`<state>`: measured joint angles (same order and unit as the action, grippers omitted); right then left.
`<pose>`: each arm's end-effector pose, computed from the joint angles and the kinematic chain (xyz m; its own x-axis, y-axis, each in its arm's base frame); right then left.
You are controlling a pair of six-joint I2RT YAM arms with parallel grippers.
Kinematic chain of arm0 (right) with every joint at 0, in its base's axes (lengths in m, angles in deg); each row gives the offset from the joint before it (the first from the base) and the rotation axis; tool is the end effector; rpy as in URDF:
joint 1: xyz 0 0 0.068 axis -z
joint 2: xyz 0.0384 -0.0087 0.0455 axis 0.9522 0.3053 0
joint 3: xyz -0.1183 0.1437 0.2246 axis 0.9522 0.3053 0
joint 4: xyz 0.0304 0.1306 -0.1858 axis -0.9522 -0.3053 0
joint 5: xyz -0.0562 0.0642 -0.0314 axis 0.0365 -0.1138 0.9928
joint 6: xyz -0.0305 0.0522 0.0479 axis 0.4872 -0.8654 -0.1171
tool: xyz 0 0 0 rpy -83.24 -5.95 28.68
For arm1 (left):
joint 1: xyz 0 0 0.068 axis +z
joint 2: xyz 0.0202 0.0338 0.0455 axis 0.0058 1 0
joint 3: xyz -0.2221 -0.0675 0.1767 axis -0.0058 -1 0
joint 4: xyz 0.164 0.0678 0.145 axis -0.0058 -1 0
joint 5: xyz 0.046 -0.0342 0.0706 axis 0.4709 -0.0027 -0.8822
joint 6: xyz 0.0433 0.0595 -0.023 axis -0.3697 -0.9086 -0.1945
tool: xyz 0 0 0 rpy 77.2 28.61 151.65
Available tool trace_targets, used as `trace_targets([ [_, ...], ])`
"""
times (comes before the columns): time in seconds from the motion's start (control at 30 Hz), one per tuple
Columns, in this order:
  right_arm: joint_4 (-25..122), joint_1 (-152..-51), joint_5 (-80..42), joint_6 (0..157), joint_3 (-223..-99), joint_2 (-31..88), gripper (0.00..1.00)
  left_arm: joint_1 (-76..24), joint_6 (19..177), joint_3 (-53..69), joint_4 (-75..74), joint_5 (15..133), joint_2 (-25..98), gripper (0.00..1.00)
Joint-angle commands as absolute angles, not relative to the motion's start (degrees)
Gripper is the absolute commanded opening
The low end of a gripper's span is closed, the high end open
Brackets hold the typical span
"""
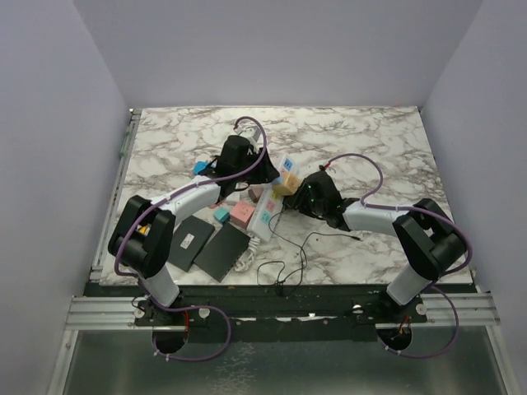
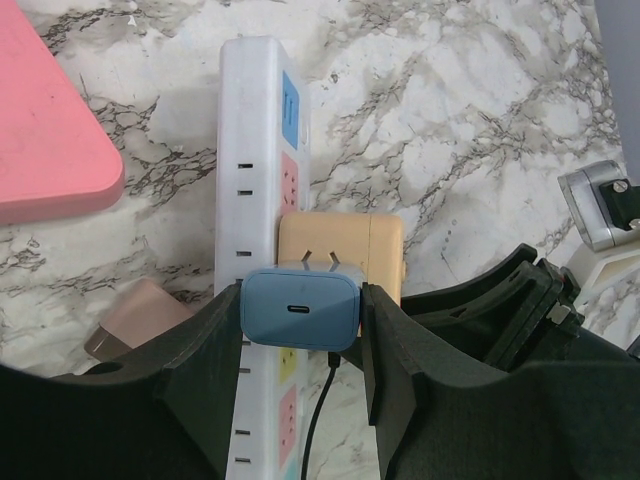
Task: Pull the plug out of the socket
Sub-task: Remove the plug from the socket.
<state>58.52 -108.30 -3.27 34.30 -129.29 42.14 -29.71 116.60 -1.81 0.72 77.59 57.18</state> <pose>0.2697 0.1849 0.1804 -0.7198 0.4283 -0.5463 0.1029 0.8441 0.5261 0.3190 -0.2002 0.2606 -0.6988 -0.1590 -0.6974 0.3424 0.7816 -0.5214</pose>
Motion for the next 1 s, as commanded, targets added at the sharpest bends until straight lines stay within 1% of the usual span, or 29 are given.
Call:
trace_targets([
  [0.0,49.89,-108.34,1.42,36.02,-127.54,44.62,0.0,-27.27,118.31,-0.35,-1.52,78.22,57.28,0.0],
  [0.23,51.84,-108.33,-0.82,35.42,-127.0,44.44,0.0,-22.1,123.27,-2.67,-0.51,84.46,59.52,0.0],
  [0.47,53.78,-106.95,-4.09,34.14,-125.67,44.61,0.0,-18.14,128.09,-7.45,5.7,89.78,60.99,0.0],
  [0.77,53.99,-106.24,-5.11,34.04,-125.97,45.04,0.0,-17.31,127.92,-9.16,7.59,89.1,60.31,0.0],
  [0.97,53.61,-106.23,-4.71,34.09,-126.31,45.67,0.0,-19.16,122.23,-9.17,7.4,85.46,56.72,0.0],
])
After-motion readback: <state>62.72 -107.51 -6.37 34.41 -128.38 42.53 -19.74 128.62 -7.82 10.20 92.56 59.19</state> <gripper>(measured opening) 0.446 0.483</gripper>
